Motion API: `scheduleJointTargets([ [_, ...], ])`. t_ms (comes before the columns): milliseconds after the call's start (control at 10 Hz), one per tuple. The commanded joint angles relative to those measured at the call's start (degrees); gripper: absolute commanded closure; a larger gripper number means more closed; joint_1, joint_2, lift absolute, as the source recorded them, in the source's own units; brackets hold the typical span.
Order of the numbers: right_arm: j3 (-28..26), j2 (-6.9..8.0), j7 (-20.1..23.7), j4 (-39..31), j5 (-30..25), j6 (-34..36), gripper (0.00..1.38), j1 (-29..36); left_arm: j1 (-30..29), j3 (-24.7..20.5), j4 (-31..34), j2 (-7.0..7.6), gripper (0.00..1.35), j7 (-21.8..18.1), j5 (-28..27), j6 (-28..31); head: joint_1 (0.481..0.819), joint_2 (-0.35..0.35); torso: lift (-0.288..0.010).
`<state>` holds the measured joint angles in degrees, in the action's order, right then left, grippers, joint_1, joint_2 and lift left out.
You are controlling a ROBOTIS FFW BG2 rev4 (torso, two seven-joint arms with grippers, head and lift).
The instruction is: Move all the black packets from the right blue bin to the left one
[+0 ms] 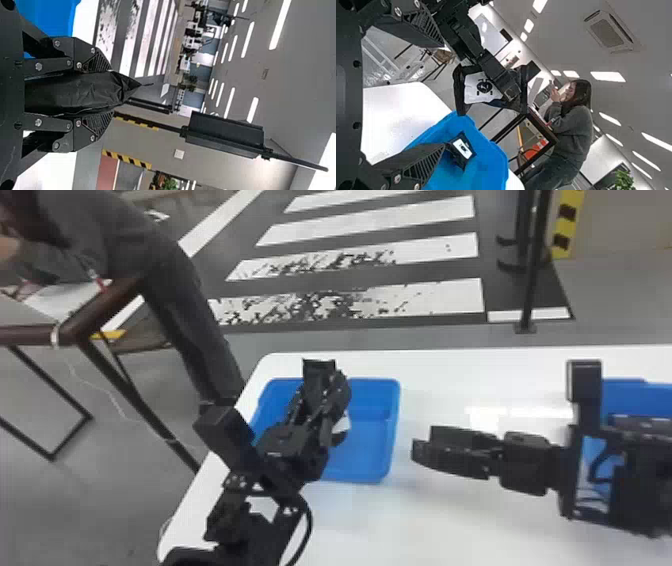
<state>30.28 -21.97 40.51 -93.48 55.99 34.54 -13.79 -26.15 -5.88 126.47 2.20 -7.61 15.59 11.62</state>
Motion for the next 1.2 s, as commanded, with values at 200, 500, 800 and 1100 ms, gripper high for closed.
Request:
scheduleJointTargets([
  [200, -4.12, 0.00, -0.35, -1.23, -0.46, -0.37, 0.05, 1.55, 10.27, -1.43, -21.78, -0.01, 0.82, 1.20, -12.05, -16.40, 0.695, 0.350, -0.140],
  [500, -7.43, 0.18, -1.75, -3.20, -2.97, -0.23, 0.05, 2.68, 11.81, 1.09, -30.92, 0.17, 0.46, 1.02, -4.05, -24.42, 0.695, 0.350, -0.140],
  [800, -15.43, 0.53, -4.92, -8.12, -11.20, 1.31, 0.05, 5.07, 8.02, 5.43, -30.78, 0.87, 0.05, 0.67, 3.72, -39.61, 0.695, 0.310, -0.140],
  [1100, -28.45, 2.28, -9.66, -11.36, -22.17, 3.42, 0.10, 8.58, -0.84, 8.40, -21.08, -0.97, 0.05, 0.50, 11.26, -49.59, 0.695, 0.240, -0.140],
])
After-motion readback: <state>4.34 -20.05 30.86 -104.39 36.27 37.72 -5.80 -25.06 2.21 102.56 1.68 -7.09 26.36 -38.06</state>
